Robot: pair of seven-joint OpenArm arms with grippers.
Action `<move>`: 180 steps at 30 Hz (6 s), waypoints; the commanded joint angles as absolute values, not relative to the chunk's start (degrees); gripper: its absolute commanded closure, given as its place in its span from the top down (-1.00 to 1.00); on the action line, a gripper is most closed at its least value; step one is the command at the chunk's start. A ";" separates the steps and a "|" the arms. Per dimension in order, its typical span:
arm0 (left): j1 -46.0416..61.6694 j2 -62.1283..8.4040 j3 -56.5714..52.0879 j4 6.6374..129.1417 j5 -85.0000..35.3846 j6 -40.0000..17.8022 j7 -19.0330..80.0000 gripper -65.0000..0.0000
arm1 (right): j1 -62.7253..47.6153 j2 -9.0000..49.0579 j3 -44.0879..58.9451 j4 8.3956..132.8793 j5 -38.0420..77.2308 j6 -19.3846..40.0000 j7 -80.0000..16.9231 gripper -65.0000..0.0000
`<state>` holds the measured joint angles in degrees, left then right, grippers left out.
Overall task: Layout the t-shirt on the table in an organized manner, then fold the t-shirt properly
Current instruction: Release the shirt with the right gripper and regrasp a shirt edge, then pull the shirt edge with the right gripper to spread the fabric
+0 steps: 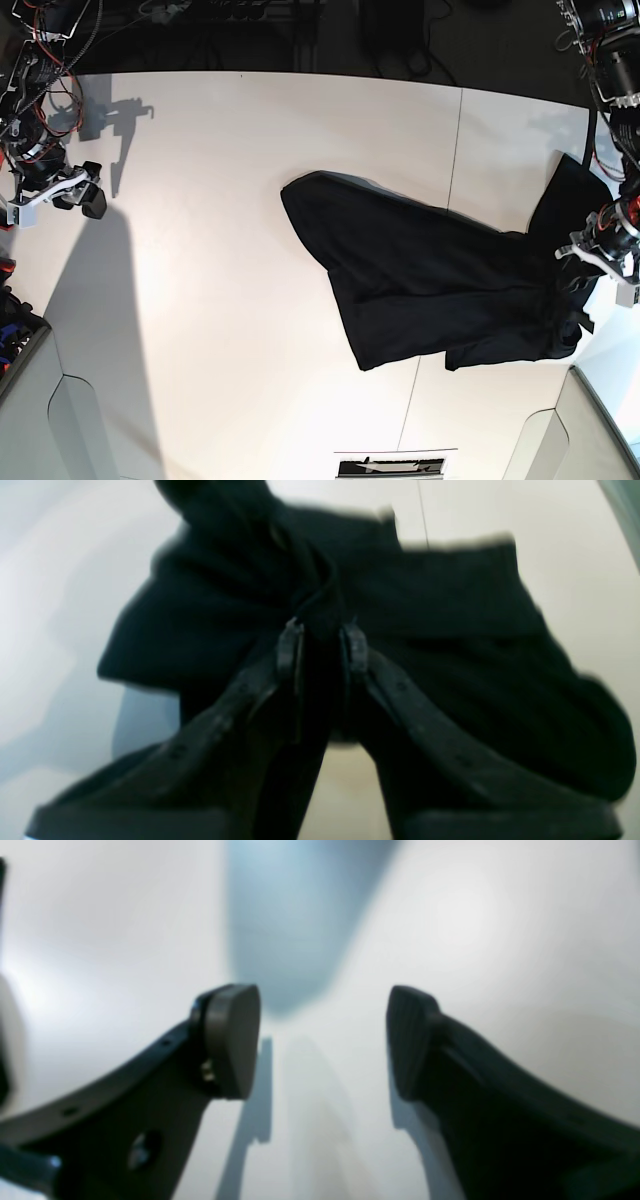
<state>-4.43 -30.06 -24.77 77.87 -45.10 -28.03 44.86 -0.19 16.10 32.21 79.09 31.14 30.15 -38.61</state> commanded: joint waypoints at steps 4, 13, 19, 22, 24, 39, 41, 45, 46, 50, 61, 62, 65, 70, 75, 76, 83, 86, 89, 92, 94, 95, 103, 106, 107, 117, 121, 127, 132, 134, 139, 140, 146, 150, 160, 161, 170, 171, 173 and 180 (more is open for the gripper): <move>-3.38 -31.57 -25.30 78.74 -46.52 -29.43 43.35 -0.54 | 0.47 17.37 32.67 85.17 36.45 30.33 -40.14 0.23; -1.91 -31.66 -25.32 78.74 -46.48 -29.41 42.76 -0.54 | 0.49 12.60 29.39 93.58 42.52 32.42 -43.90 0.23; -1.91 -32.21 -25.43 78.76 -46.70 -29.39 41.34 -0.19 | 0.54 6.11 17.47 94.43 39.11 32.42 -41.15 0.23; -1.93 -32.49 -25.45 78.76 -46.48 -29.39 41.36 -0.11 | 1.32 2.35 10.31 94.32 33.50 32.27 -36.99 0.21; -1.91 -32.60 -25.50 78.74 -46.44 -29.39 41.41 -0.11 | 2.44 -0.32 6.07 94.28 29.06 31.38 -35.33 -0.24; -1.89 -35.77 -28.21 78.76 -47.42 -29.41 42.04 -0.11 | 16.64 -8.58 -11.81 67.24 2.83 26.76 -27.42 -1.00; -1.89 -35.73 -28.21 78.76 -47.31 -29.41 42.00 -0.11 | 16.95 -8.08 -11.75 63.81 1.39 26.59 -27.44 -1.00; -1.89 -35.77 -28.21 78.76 -46.59 -29.41 41.39 -0.11 | 14.92 -4.36 -11.75 65.04 2.00 25.30 -30.17 -1.00; -1.87 -35.77 -28.21 78.74 -45.71 -29.41 41.39 -0.11 | 14.00 -3.05 -11.75 66.48 2.17 25.02 -30.96 -1.00; -1.74 -36.03 -28.21 78.74 -45.01 -29.39 41.39 -0.11 | 8.69 3.73 -11.73 75.07 3.36 23.40 -32.38 -1.00; -1.76 -37.19 -28.21 78.74 -44.88 -29.41 40.93 -0.11 | -2.17 17.89 -0.16 90.72 6.94 22.26 -33.67 -1.00; -1.76 -37.34 -28.21 78.74 -44.88 -29.39 40.91 -0.11 | -2.59 18.74 1.65 90.91 7.92 22.26 -33.74 -1.00; -1.76 -38.00 -28.21 78.74 -44.75 -29.36 40.88 -0.11 | -2.92 20.43 7.57 90.91 10.85 22.48 -34.89 -1.00; -1.74 -37.93 -28.21 78.74 -45.89 -29.39 40.99 -0.11 | -2.87 21.19 17.47 91.48 21.65 25.23 -35.97 -1.00; -1.74 -37.93 -28.21 78.74 -46.04 -29.41 40.99 -0.11 | -2.42 20.75 24.29 94.32 32.56 25.78 -36.93 -1.00; -1.72 -37.93 -28.21 78.74 -46.09 -29.41 40.99 -0.11 | -1.91 20.73 25.12 94.74 33.06 25.78 -36.91 -1.00; -1.72 -37.93 -28.21 78.74 -46.09 -29.41 41.04 -0.11 | 4.60 15.44 26.87 93.86 30.33 25.69 -36.05 -0.13; -1.72 -37.93 -28.21 78.74 -46.13 -29.41 41.43 -0.11 | 7.29 11.68 26.72 91.35 26.61 25.65 -35.18 -0.05; -1.72 -37.93 -28.21 78.74 -46.50 -29.41 41.45 -0.11 | 9.34 9.10 25.63 86.56 21.78 25.52 -31.92 -0.05; -1.56 -37.95 -28.21 78.74 -46.52 -29.41 42.15 -0.11 | 10.41 8.40 23.99 80.44 19.22 25.47 -27.16 -0.05; -1.34 -37.95 -28.21 78.74 -46.50 -29.41 42.26 -0.11 | 11.33 8.40 23.00 76.49 17.50 25.47 -25.12 -0.05; -1.21 -37.95 -28.21 78.74 -46.52 -29.43 42.24 -0.11 | 11.97 8.38 22.55 74.67 16.82 25.47 -24.86 -0.05; 0.01 -37.93 -28.21 78.74 -47.37 -29.41 42.26 -0.11 | 15.75 8.38 21.08 66.98 16.93 25.61 -24.18 -0.05; 0.03 -37.93 -28.21 78.74 -47.40 -29.43 42.26 -0.11 | 16.38 8.38 20.99 67.00 17.12 25.80 -24.25 -0.05; 0.03 -37.93 -28.21 78.74 -47.37 -29.43 42.26 -0.11 | 16.51 8.38 20.91 67.00 17.12 25.82 -24.23 -0.05; 0.03 -37.91 -28.21 78.74 -47.99 -29.43 42.19 -0.11 | 16.49 8.12 20.86 67.00 20.18 26.35 -25.82 -0.51; 0.03 -37.93 -28.21 78.74 -48.01 -29.43 42.19 -0.11 | 16.51 7.01 20.86 67.00 20.18 26.37 -25.91 -1.00; 0.01 -37.98 -28.23 79.18 -53.21 -35.64 42.30 -0.11 | 16.62 6.33 20.88 69.76 23.18 29.80 -26.70 -1.00; 0.01 -37.98 -28.21 80.49 -55.07 -37.34 42.98 -0.11 | 16.32 6.48 21.39 82.72 27.14 30.09 -36.05 -1.00; 0.01 -37.95 -28.21 80.58 -55.09 -37.34 43.13 -0.11 | 16.34 7.57 21.52 88.31 29.39 30.06 -40.32 -1.00; 0.05 -37.98 -28.21 80.58 -53.15 -37.34 43.53 -0.11 | 14.46 12.99 21.58 96.60 35.83 30.37 -45.28 -1.00; 0.21 -37.98 -28.21 80.58 -52.31 -37.32 43.59 -0.11 | 13.15 14.15 21.80 98.37 36.03 30.52 -45.34 -1.00; 1.10 -38.11 -28.21 80.58 -52.25 -37.34 43.51 -0.11 | -0.14 18.44 28.80 110.32 37.82 30.48 -46.35 -1.00; 1.13 -38.09 -28.21 80.58 -53.60 -37.34 43.55 -0.11 | -10.15 18.33 36.80 114.87 41.54 31.05 -47.09 -1.00; 1.13 -38.06 -28.21 80.58 -54.89 -37.34 43.55 -0.11 | -27.90 13.72 47.51 123.42 48.95 32.84 -51.29 -1.00; 1.13 -38.06 -28.21 80.58 -55.16 -37.36 43.57 -0.11 | -29.10 12.75 47.33 123.33 48.62 32.84 -51.31 -1.00; 1.34 -37.65 -28.08 80.58 -67.24 -40.00 52.47 -0.11 | -31.31 8.56 46.87 123.42 45.17 32.27 -48.18 0.34; 1.56 -37.65 -28.08 80.58 -68.45 -40.00 53.36 -0.11 | -30.70 8.56 46.87 123.52 45.23 32.18 -47.44 0.34; 2.70 -37.65 -28.08 80.95 -69.60 -40.00 53.43 -0.11 | -28.29 8.56 46.87 123.87 45.10 32.18 -46.92 0.34; 9.37 -36.97 -28.08 87.07 -69.65 -40.00 53.41 -0.11 | -17.08 8.56 46.74 121.08 41.91 31.09 -46.68 0.34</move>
